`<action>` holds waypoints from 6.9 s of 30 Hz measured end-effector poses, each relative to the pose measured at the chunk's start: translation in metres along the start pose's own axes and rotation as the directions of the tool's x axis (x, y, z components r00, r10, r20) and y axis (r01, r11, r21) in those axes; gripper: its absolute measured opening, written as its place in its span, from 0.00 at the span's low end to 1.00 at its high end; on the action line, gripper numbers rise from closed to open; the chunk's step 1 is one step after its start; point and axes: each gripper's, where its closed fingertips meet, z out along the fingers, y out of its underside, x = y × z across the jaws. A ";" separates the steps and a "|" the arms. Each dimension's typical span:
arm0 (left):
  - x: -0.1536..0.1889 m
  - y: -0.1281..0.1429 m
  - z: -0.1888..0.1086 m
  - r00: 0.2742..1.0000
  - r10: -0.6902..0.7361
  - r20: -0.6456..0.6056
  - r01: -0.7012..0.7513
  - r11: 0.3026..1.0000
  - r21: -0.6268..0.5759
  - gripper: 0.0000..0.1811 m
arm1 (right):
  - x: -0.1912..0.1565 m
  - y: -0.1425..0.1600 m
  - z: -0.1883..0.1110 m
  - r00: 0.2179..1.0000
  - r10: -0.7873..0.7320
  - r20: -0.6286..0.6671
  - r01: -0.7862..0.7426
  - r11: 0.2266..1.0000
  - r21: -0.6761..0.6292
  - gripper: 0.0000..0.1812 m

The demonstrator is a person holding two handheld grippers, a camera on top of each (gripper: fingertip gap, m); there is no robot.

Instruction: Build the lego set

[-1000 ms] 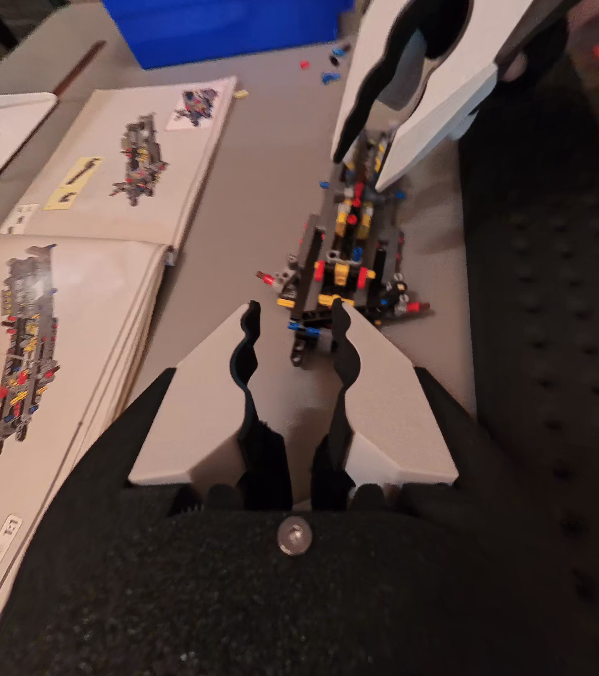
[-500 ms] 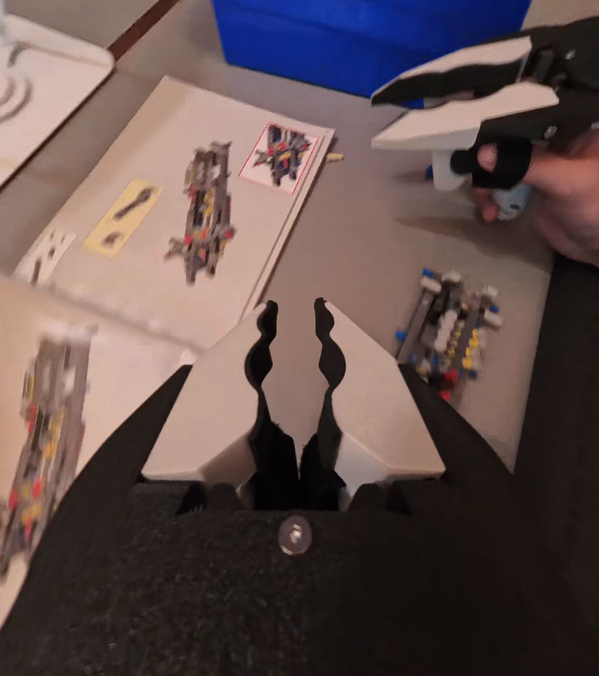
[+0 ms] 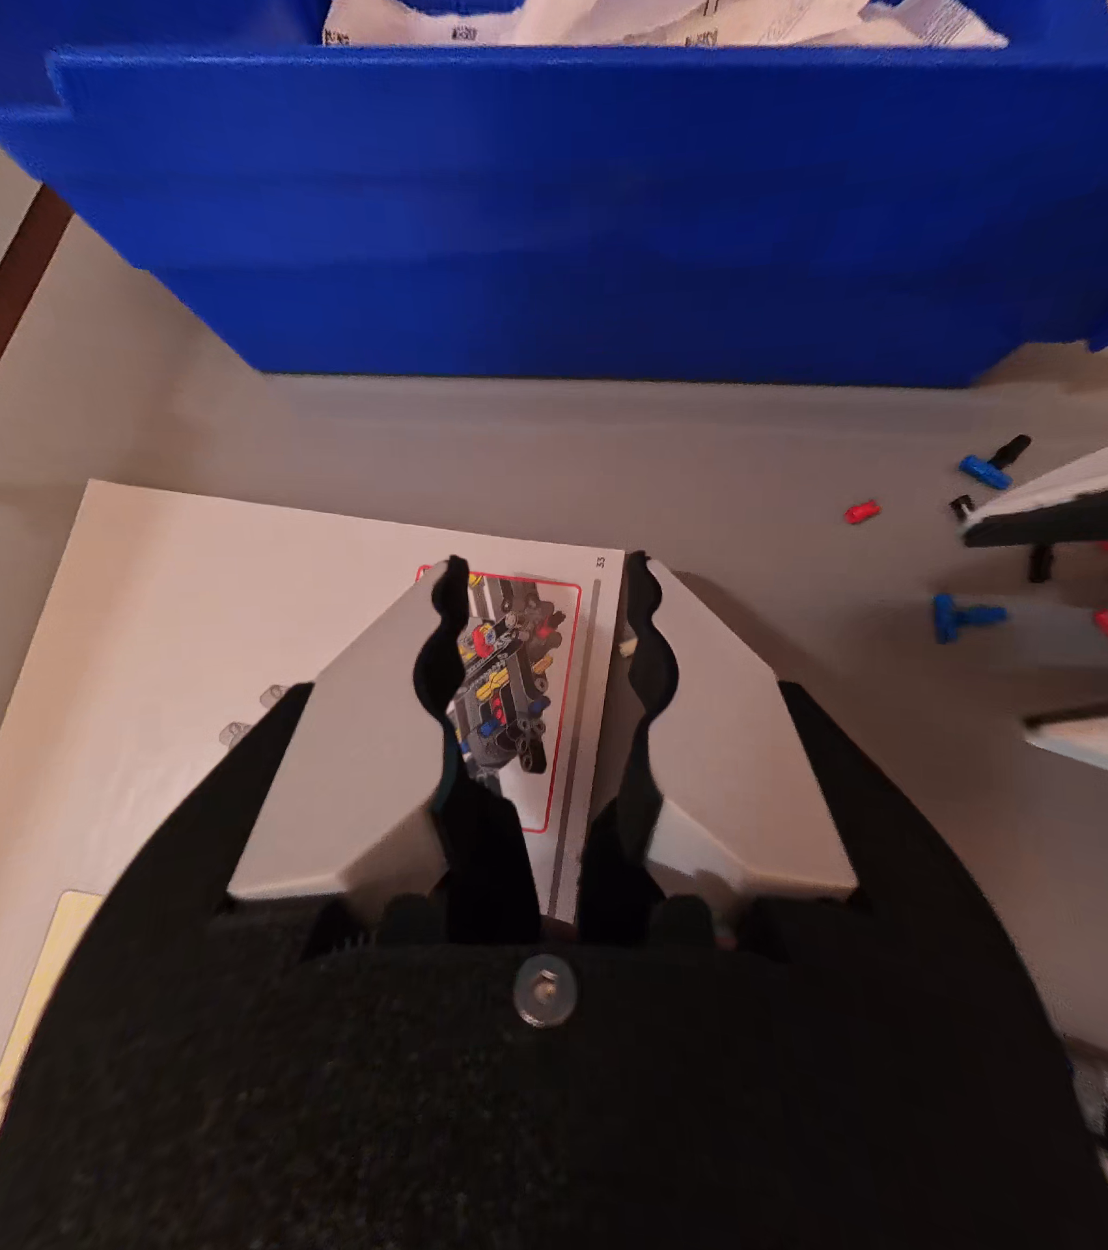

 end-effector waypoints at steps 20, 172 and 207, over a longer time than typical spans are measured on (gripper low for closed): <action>-0.018 0.054 -0.093 0.969 -0.161 0.187 0.154 0.987 0.052 0.23 | -0.010 0.020 0.011 0.996 0.039 0.084 -0.031 0.995 -0.094 0.20; 0.104 0.238 -0.227 0.992 0.085 -0.093 -0.085 0.996 0.007 0.18 | -0.266 0.127 -0.040 0.920 -0.156 0.360 0.343 0.765 -0.546 0.04; 0.128 0.229 -0.217 0.966 -0.253 0.063 0.255 0.966 -0.031 0.00 | -0.223 0.097 -0.023 0.435 -0.385 0.814 0.817 0.549 -0.176 0.16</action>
